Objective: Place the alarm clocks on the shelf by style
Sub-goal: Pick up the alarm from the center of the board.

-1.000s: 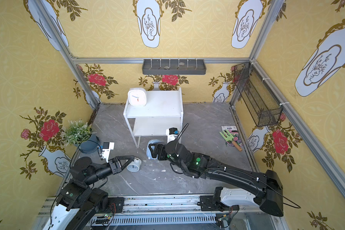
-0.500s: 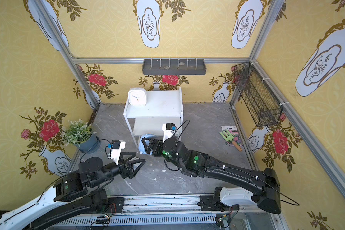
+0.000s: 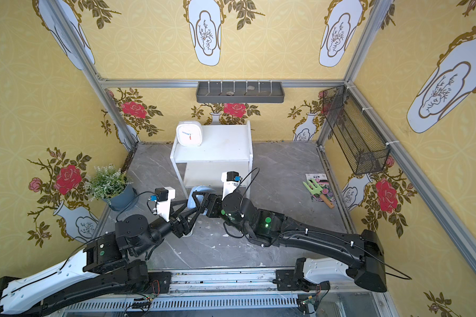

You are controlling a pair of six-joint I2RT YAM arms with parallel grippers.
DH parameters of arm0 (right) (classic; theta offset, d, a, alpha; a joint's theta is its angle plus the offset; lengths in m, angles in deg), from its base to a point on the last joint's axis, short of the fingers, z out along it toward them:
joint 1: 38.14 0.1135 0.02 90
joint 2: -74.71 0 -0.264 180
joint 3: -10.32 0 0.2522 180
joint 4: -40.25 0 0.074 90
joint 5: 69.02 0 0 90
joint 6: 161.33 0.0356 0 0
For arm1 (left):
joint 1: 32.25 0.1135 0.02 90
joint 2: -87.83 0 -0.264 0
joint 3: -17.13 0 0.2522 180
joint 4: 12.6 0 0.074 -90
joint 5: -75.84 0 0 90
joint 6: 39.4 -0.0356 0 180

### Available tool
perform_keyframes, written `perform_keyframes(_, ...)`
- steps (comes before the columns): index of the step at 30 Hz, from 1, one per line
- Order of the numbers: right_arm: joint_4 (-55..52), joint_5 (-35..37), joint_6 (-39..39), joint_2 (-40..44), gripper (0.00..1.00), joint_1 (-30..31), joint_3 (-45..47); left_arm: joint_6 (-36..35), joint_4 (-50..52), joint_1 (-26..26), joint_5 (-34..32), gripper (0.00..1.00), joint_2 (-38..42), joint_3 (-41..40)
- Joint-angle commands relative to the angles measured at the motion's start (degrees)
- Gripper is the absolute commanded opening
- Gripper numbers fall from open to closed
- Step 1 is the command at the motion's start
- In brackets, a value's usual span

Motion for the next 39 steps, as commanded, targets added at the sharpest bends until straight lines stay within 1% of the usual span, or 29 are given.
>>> perform_keyframes(1,5.05,1.48,0.42,0.06,0.63,0.36,0.20,-0.93,-2.89,-0.07,1.70,0.58,0.41,-0.54)
perform_keyframes(4,5.35,1.70,0.40,-0.17,0.63,0.60,0.07,-1.35,-2.98,-0.07,2.27,0.45,0.81,-0.69)
perform_keyframes(6,5.23,2.43,0.41,-0.09,0.68,0.94,-0.11,-2.10,-2.93,-0.09,2.40,0.37,0.74,-0.62)
perform_keyframes(7,4.48,3.40,0.49,0.01,0.74,1.21,-0.43,-2.54,-2.89,-0.13,2.43,0.35,0.65,-0.67)
perform_keyframes(8,3.21,4.60,0.87,0.13,0.83,1.43,-0.97,-2.96,-2.81,-0.10,2.27,0.34,0.48,-0.70)
perform_keyframes(9,1.18,6.14,1.07,0.26,0.95,1.69,-2.01,-3.57,-2.80,-0.06,2.16,0.33,0.23,-0.74)
perform_keyframes(10,-3.29,9.09,2.93,0.16,0.98,2.13,-4.01,-4.10,-2.75,-0.14,2.11,0.32,-0.12,-0.60)
perform_keyframes(11,-11.15,12.46,6.53,-0.51,0.98,2.27,-7.43,-4.86,-2.14,-0.21,1.59,0.31,-0.59,-0.30)
perform_keyframes(12,-21.54,15.11,12.08,-1.66,0.98,2.27,-11.58,-5.71,-1.49,-0.23,0.80,0.31,-1.22,0.08)
perform_keyframes(14,-34.77,17.27,18.00,-3.57,0.98,2.18,-17.26,-7.89,-0.68,-0.87,-1.04,0.28,-2.54,0.72)
perform_keyframes(15,-37.75,17.45,19.17,-4.38,0.98,2.27,-19.39,-9.31,-0.35,-1.71,-2.51,0.27,-3.54,1.12)
perform_keyframes(19,-43.41,16.57,21.24,-6.16,0.98,2.97,-24.46,-14.35,0.20,-5.52,-9.11,0.27,-7.39,2.68)
perform_keyframes(23,-51.34,16.12,26.66,-8.59,0.98,3.06,-29.05,-16.93,0.45,-8.39,-15.10,0.27,-10.13,4.32)
perform_keyframes(24,-52.81,15.40,28.39,-9.08,0.99,3.06,-29.69,-17.64,0.37,-9.19,-16.25,0.27,-10.55,4.66)
perform_keyframes(26,-52.37,14.16,28.51,-9.60,0.98,2.98,-30.10,-19.21,0.11,-10.65,-18.19,0.27,-11.57,5.35)
perform_keyframes(29,-50.13,12.45,27.95,-9.94,0.91,2.98,-30.01,-21.72,0.14,-12.30,-20.33,0.27,-13.84,6.63)
perform_keyframes(32,-47.78,11.62,26.10,-10.21,0.88,2.98,-29.94,-22.73,0.10,-13.28,-21.29,0.27,-15.41,7.40)
perform_keyframes(34,-47.50,11.52,25.66,-10.30,0.80,2.98,-29.99,-22.96,-0.07,-13.63,-21.28,0.27,-15.75,7.51)
perform_keyframes(36,-47.65,10.95,25.71,-10.24,0.69,2.64,-29.81,-23.32,-0.25,-14.11,-21.63,0.27,-16.21,7.72)
perform_keyframes(38,-47.64,10.14,25.69,-10.36,0.62,2.38,-29.84,-23.89,-0.17,-14.51,-22.23,0.27,-16.62,7.96)
perform_keyframes(39,-48.14,9.85,25.80,-10.54,0.57,2.37,-29.96,-24.17,-0.17,-14.73,-22.54,0.28,-16.92,8.11)
